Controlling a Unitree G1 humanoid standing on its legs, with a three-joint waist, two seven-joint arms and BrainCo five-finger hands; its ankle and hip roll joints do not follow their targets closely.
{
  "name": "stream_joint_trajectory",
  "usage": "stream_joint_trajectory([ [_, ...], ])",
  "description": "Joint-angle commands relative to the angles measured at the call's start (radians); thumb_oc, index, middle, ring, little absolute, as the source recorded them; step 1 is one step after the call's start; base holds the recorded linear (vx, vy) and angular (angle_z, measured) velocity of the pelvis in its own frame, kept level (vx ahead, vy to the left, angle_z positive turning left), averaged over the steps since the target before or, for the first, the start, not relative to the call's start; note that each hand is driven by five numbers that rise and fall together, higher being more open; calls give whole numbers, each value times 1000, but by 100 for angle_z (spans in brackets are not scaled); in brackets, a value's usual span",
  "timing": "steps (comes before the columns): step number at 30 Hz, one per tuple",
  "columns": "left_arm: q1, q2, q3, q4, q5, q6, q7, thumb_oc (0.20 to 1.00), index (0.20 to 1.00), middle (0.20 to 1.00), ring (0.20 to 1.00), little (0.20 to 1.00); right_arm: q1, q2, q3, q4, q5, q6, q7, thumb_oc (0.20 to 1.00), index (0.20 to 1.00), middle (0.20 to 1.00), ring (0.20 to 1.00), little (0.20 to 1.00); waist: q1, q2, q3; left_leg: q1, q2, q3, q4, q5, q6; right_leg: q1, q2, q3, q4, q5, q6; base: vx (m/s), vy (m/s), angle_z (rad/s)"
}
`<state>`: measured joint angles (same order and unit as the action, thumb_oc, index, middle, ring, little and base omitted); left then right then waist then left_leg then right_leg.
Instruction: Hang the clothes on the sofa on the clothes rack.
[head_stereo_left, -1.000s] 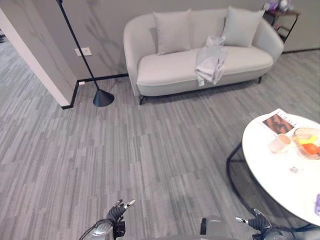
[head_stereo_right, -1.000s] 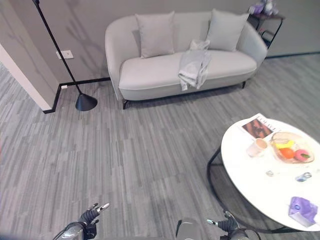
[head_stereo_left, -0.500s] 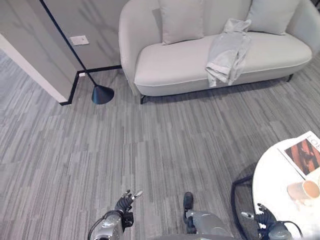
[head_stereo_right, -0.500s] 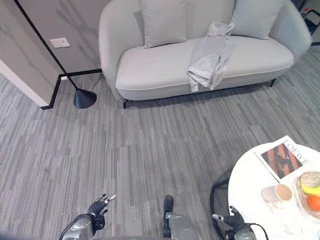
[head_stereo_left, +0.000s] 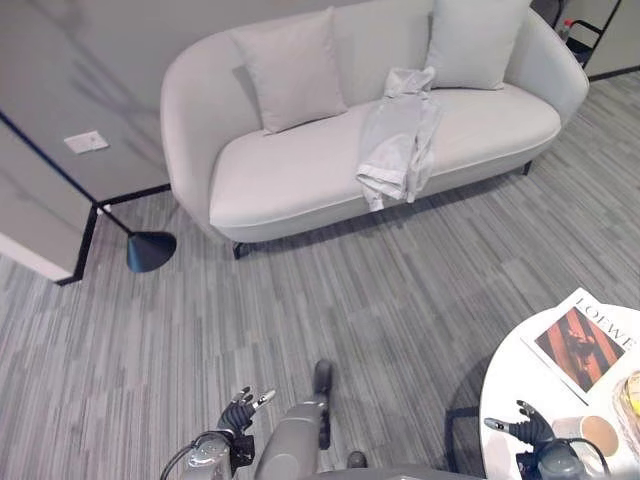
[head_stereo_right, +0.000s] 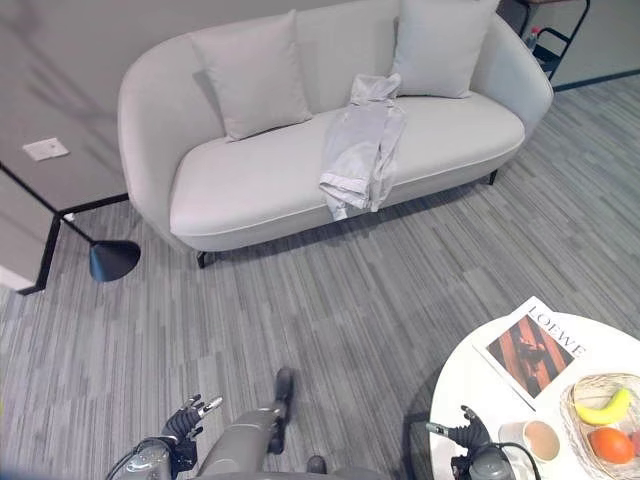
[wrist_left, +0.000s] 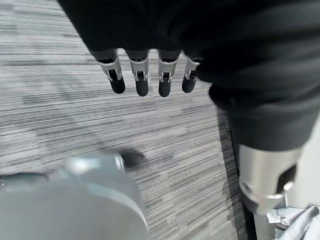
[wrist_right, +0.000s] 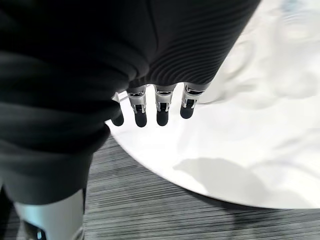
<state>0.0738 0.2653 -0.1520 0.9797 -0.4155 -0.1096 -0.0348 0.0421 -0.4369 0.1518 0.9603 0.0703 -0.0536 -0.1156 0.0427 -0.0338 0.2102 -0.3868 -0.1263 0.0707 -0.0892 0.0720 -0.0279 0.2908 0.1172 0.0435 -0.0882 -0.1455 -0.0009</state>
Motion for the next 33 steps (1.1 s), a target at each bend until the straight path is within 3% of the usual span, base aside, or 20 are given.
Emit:
stream_joint_trajectory([
  [1, -14, 5, 13, -34, -11, -18, -5, 1000, 1000, 1000, 1000, 1000, 55, -39, -10, -51, 3, -22, 7, 1000, 1000, 1000, 1000, 1000, 35, 31, -15, 95, 92, 68, 2, 89, -36, -33, -50, 27, 1, 52, 39, 502, 111, -49],
  [4, 22, -4, 53, -26, -15, -25, -2, 1000, 1000, 1000, 1000, 1000, 60, -19, 4, -60, -39, -15, 23, 1000, 1000, 1000, 1000, 1000, 60, 23, -76, 160, 77, 48, 2, 145, -19, 28, -87, 76, 3, 2, 54, 597, 169, -16],
  [7, 31, 3, 68, -4, -6, -23, -3, 1000, 1000, 1000, 1000, 1000, 61, 1, 13, -52, -60, -14, 38, 1000, 1000, 1000, 1000, 1000, 79, -10, -114, 213, 62, 43, 2, 114, 5, 9, -161, 65, 115, 32, 108, 471, 125, -79],
  [8, 32, 5, 70, 0, -6, -21, -3, 1000, 1000, 1000, 1000, 1000, 59, 4, 20, -41, -64, -17, 40, 1000, 1000, 1000, 1000, 1000, 81, -21, -115, 235, 47, 43, 2, 98, 16, -15, -182, 57, 196, 74, 130, 245, 68, -104],
  [9, 32, 5, 70, 0, -6, -21, -3, 1000, 1000, 1000, 1000, 1000, 59, 4, 20, -41, -64, -17, 40, 1000, 1000, 1000, 1000, 1000, 81, -21, -115, 235, 47, 43, 2, 98, 16, -15, -182, 57, 196, 74, 130, 294, 109, -69],
  [10, 26, 12, 66, 1, 0, -14, -6, 1000, 1000, 1000, 1000, 1000, 51, 5, 20, -29, -66, -12, 42, 1000, 1000, 1000, 1000, 1000, 77, -24, -106, 281, 30, 34, 2, 61, 38, -100, -202, 49, 396, 204, 178, 204, 113, 6],
  [12, 17, 16, 58, 8, 3, -11, -4, 1000, 1000, 1000, 1000, 1000, 38, 2, 14, -21, -55, -11, 40, 1000, 1000, 1000, 1000, 1000, 60, -8, -83, 332, 31, 29, 2, 29, 60, -202, -204, 38, 594, 340, 192, 214, 155, 60],
  [13, 12, 21, 52, 11, 5, -8, -5, 1000, 1000, 1000, 1000, 1000, 36, 3, 11, -20, -53, -10, 36, 1000, 1000, 1000, 1000, 1000, 51, 8, -74, 357, 42, 30, 2, 10, 70, -251, -209, 10, 670, 361, 179, 181, 160, 41],
  [15, 9, 24, 54, 11, 5, -5, -4, 1000, 1000, 1000, 1000, 1000, 36, 7, 11, -20, -56, -8, 34, 1000, 1000, 1000, 1000, 1000, 41, 22, -66, 381, 53, 22, 2, -4, 78, -311, -230, -28, 751, 325, 158, 190, 102, 37],
  [16, -2, 26, 54, 13, 6, -5, -1, 1000, 1000, 1000, 1000, 1000, 45, 16, 8, -13, -52, -7, 33, 1000, 1000, 1000, 1000, 1000, 22, 42, -59, 424, 68, 6, 2, -36, 79, -375, -288, -124, 691, 229, 117, 189, 39, 52],
  [17, -2, 26, 54, 13, 6, -5, -1, 1000, 1000, 1000, 1000, 1000, 45, 16, 8, -13, -52, -7, 33, 1000, 1000, 1000, 1000, 1000, 21, 42, -59, 424, 68, 6, 2, -36, 78, -375, -288, -125, 690, 229, 117, 374, -3, 77],
  [18, -13, 24, 46, 19, 3, -9, 1, 1000, 1000, 1000, 1000, 1000, 46, 15, 3, 3, -42, -6, 31, 1000, 1000, 1000, 1000, 1000, 3, 48, -48, 457, 70, -10, 2, -67, 68, -405, -296, -170, 534, 180, 108, 296, -95, 56],
  [20, -23, 23, 34, 30, 9, -13, 1, 1000, 1000, 1000, 1000, 1000, 44, 17, 1, 22, -34, -2, 30, 1000, 1000, 1000, 1000, 1000, -20, 36, -43, 480, 57, -38, 2, -90, 60, -428, -266, -142, 315, 198, 129, 282, -115, 29],
  [21, -23, 23, 34, 30, 9, -13, 1, 1000, 1000, 1000, 1000, 1000, 44, 17, 1, 22, -34, -2, 29, 1000, 1000, 1000, 1000, 1000, -22, 38, -38, 487, 60, -40, 2, -92, 59, -416, -263, -146, 306, 201, 129, 328, -125, 26],
  [22, -31, 20, 32, 42, 22, -24, 6, 1000, 1000, 1000, 1000, 1000, 45, 22, 1, 41, -27, 2, 28, 1000, 1000, 1000, 1000, 1000, -48, 22, -26, 534, 46, -76, 2, -132, 52, -454, -223, -71, 98, 257, 160, 353, -113, 37],
  [23, -33, 19, 38, 47, 19, -28, 6, 1000, 1000, 1000, 1000, 1000, 45, 26, 3, 53, -26, 2, 29, 1000, 1000, 1000, 1000, 1000, -58, 14, -19, 552, 42, -88, 2, -141, 45, -499, -209, -50, 44, 290, 183, 434, -136, 59],
  [25, -32, 15, 42, 50, 23, -28, 8, 1000, 1000, 1000, 1000, 1000, 40, 27, 12, 62, -33, 5, 30, 1000, 1000, 1000, 1000, 1000, -60, 12, -13, 578, 49, -92, 2, -161, 34, -533, -199, -90, 1, 306, 204, 224, -71, 39],
  [28, -24, 11, 34, 55, 24, -28, 7, 1000, 1000, 1000, 1000, 1000, 53, 25, 12, 54, -36, 5, 33, 1000, 1000, 1000, 1000, 1000, -71, -3, -15, 608, 55, -112, 2, -184, 29, -524, -194, -135, 11, 341, 196, 267, -150, 39],
  [30, -22, 9, 17, 55, 43, -24, 3, 1000, 1000, 1000, 1000, 1000, 82, 22, 0, 52, -32, 3, 31, 1000, 1000, 1000, 1000, 1000, -77, -17, -38, 618, 56, -135, 2, -207, 33, -493, -189, -119, 1, 349, 182, 306, -248, 54],
  [33, -32, -1, 4, 59, 43, -22, 3, 1000, 1000, 1000, 1000, 1000, 90, 16, -8, 89, -26, 4, 29, 1000, 1000, 1000, 1000, 1000, -90, -12, -53, 635, 89, -163, 2, -217, 17, -461, -168, -95, 10, 357, 165, 218, -253, 54],
])
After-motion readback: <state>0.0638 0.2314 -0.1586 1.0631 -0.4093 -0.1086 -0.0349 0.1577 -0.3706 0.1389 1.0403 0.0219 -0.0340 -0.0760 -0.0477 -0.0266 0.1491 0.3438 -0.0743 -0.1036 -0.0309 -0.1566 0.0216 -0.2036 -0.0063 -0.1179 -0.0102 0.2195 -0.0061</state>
